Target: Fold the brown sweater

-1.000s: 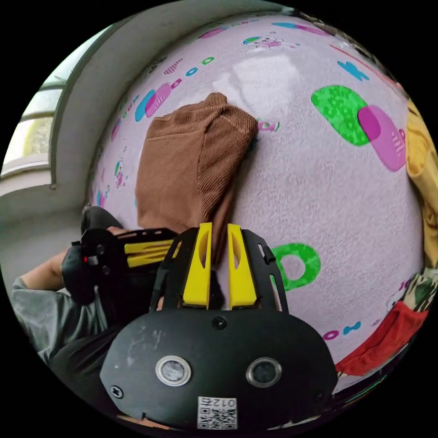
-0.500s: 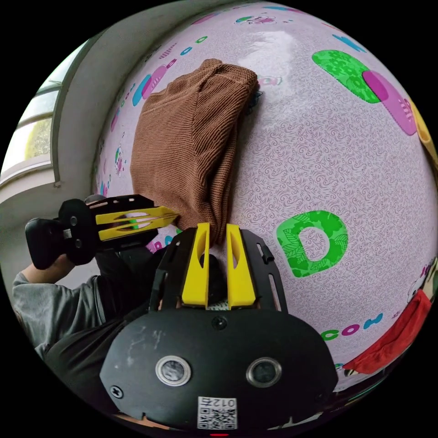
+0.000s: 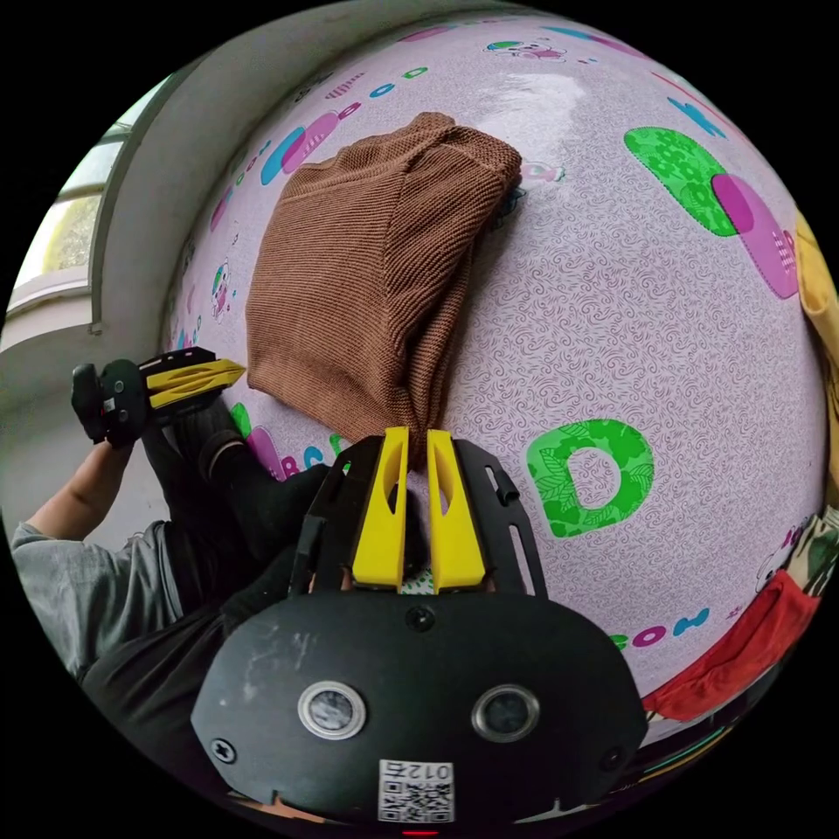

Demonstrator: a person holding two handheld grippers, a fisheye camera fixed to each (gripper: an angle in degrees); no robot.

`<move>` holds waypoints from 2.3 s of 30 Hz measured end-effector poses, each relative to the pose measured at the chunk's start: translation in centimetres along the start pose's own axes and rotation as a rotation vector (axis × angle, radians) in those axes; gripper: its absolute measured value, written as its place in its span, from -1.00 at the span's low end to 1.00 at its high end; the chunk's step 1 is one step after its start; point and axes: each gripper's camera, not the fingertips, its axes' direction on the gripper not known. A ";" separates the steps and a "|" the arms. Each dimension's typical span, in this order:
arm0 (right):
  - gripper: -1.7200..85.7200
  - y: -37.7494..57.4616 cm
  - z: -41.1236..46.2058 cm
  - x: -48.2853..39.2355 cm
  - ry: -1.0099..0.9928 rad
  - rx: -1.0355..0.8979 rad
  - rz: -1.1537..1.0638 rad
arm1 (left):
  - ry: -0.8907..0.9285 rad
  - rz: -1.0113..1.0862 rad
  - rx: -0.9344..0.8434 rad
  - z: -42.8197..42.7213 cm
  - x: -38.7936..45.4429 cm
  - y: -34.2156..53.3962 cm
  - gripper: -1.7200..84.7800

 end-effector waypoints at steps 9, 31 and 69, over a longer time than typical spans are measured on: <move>-0.90 0.3 -0.3 0.1 0.014 0.011 0.000 | 0.096 -0.095 0.000 0.9 -5.3 0.6 -0.96; -0.90 0.2 -1.3 -0.3 -0.008 0.019 0.008 | 0.475 -0.395 0.092 3.1 -16.9 1.8 -0.79; -0.79 -5.3 -10.5 0.5 0.021 0.148 -0.008 | 0.267 -0.362 0.093 4.6 -29.5 0.7 -0.82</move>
